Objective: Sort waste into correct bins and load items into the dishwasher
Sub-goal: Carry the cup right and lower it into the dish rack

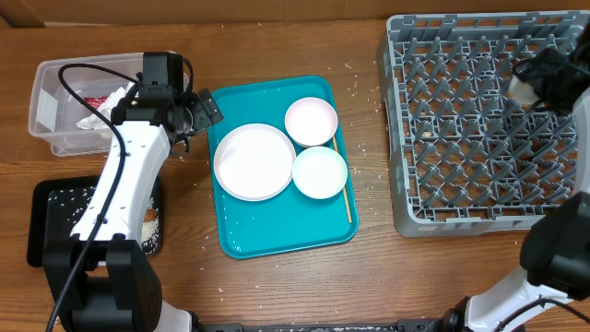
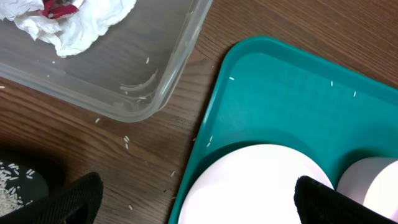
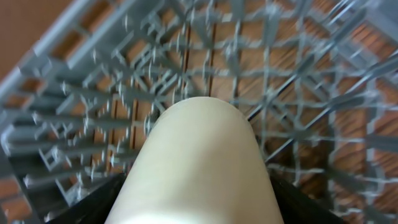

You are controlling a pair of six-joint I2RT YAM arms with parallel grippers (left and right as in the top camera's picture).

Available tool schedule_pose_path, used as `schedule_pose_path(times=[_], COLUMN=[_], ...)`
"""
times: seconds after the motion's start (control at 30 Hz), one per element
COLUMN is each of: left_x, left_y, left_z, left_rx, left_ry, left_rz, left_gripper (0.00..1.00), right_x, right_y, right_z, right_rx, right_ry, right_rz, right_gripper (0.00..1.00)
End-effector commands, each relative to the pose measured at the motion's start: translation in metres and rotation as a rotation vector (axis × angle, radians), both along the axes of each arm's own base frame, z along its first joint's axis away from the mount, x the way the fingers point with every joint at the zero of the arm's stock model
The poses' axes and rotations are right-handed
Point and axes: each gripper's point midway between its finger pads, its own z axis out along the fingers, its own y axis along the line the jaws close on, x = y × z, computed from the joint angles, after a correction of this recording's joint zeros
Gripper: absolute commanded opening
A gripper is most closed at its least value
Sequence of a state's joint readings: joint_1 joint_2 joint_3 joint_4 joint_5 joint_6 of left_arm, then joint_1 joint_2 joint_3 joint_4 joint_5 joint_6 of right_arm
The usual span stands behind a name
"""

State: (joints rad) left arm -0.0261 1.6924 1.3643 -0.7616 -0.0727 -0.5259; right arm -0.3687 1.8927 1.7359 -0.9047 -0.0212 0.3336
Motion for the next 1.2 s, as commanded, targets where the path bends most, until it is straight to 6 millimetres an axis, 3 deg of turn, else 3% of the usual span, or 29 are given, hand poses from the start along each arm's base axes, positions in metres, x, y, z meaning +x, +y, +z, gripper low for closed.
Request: schedule_pose_path(times=[0.0,0.4,0.57,0.8,0.83,0.9,0.93,1.1,1.17], left_x=[0.004,0.004,0.004,0.004,0.004,0.004,0.004,0.004,0.004], left_y=[-0.001,-0.001,-0.001,-0.001,-0.001,-0.001,-0.001,-0.001,-0.001], left_z=[0.019,0.019,0.019,0.019,0.019,0.019,0.019,0.019,0.019], left_rx=[0.000,-0.001,-0.001,0.000,-0.001,-0.001,-0.001,-0.001,0.000], left_ry=[-0.052,-0.053,-0.052,-0.052,-0.052,-0.052,-0.052,-0.052,-0.052], left_rz=[0.017,0.017,0.017,0.017,0.017,0.017,0.017,0.017,0.017], left_gripper=[1.00,1.00,1.00,1.00,1.00,1.00,1.00,1.00,1.00], right_x=[0.008,0.000,-0.009,-0.005,-0.003,-0.002,-0.002,-0.001,0.000], right_y=[0.017,0.034,0.042,0.075,0.075,0.070,0.068,0.068,0.068], right_z=[-0.003,-0.013,-0.002,0.032,0.032,0.025,0.019,-0.012,-0.022], right_rx=[0.028,0.053,0.059,0.008,-0.014,-0.052,-0.057,-0.031,-0.026], right_ry=[0.000,0.065,0.079,0.010,0.011,0.036,0.052,0.122,0.143], right_rz=[0.071,0.097,0.107,0.204,0.201,0.169,0.154,0.148,0.149], right_gripper=[0.68,1.00,1.00,0.99,0.90,0.59,0.51,0.32,0.19])
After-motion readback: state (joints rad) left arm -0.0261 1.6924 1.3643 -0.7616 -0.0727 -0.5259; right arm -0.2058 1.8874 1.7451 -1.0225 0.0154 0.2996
